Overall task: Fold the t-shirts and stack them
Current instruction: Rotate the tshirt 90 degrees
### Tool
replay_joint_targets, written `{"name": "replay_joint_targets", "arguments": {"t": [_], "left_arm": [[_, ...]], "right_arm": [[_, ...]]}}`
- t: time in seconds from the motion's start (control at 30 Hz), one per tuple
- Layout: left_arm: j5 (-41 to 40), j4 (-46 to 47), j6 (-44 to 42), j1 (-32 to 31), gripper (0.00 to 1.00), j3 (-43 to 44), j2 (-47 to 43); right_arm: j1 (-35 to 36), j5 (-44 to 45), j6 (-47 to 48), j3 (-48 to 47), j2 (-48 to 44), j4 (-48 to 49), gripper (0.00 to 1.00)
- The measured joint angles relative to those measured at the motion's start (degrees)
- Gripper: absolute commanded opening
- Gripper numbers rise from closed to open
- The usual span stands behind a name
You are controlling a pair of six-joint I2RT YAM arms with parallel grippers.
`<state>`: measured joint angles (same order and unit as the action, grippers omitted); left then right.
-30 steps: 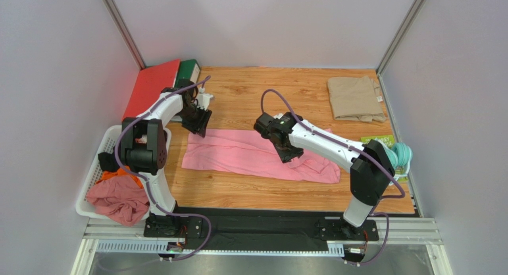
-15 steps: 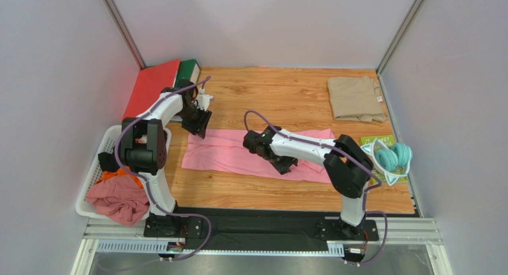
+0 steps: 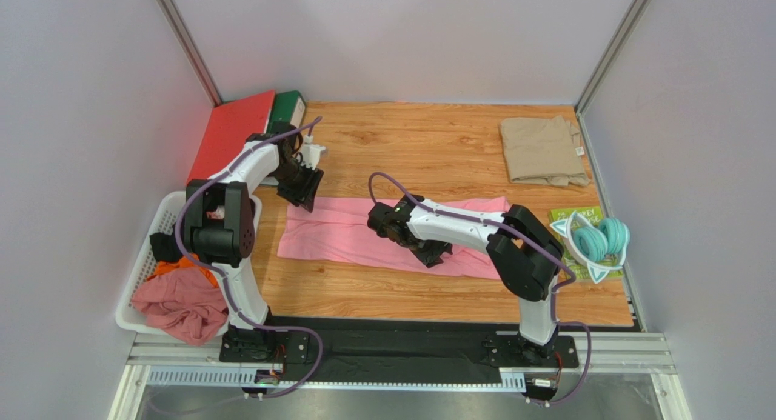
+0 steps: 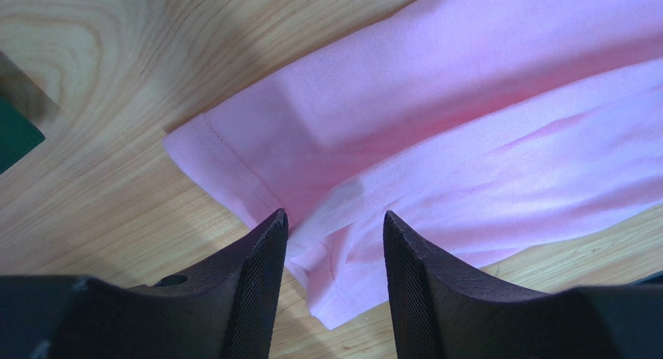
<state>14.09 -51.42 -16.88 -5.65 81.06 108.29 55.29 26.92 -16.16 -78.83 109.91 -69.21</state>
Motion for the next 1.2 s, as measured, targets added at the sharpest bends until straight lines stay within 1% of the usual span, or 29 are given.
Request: {"name": "replay_joint_targets", "arguments": {"t": [0.23,0.4,0.5,0.63,0.77,0.97,1.2], "left_arm": [[0.00,-0.09,0.00,0.00,0.56,0.13,0.00],[0.00,-0.17,-0.09,0.00,0.56,0.48,0.00],[-0.02,-0.20,-0.20,0.00,0.56,0.50,0.00],[-0.04,-0.22,-0.31,0.00,0.56,0.50,-0.02],[-0.04,-0.22,-0.39,0.00,0.56,0.50,-0.15],[-0.02,-0.24,-0.37,0.00,0.56,0.50,-0.20],[0.17,-0.26,-0.37,0.00,0.56,0.50,-0.20]], "right_arm": [[-0.33,0.00,0.00,-0.42,1.68,1.79,0.36],[-0.94,-0.04,-0.02,-0.24,2.36,4.02,0.29],[-1.62,-0.04,-0.02,0.09,2.40,5.09,0.23],[-2.64,0.02,-0.02,0.63,2.40,5.84,0.09],[-3.26,0.02,-0.02,1.33,2.40,6.16,0.01],[-3.34,-0.94,-0.57,0.94,2.38,5.38,0.00],[-1.18,-4.15,-3.34,-4.70,2.38,2.16,0.00]]}}
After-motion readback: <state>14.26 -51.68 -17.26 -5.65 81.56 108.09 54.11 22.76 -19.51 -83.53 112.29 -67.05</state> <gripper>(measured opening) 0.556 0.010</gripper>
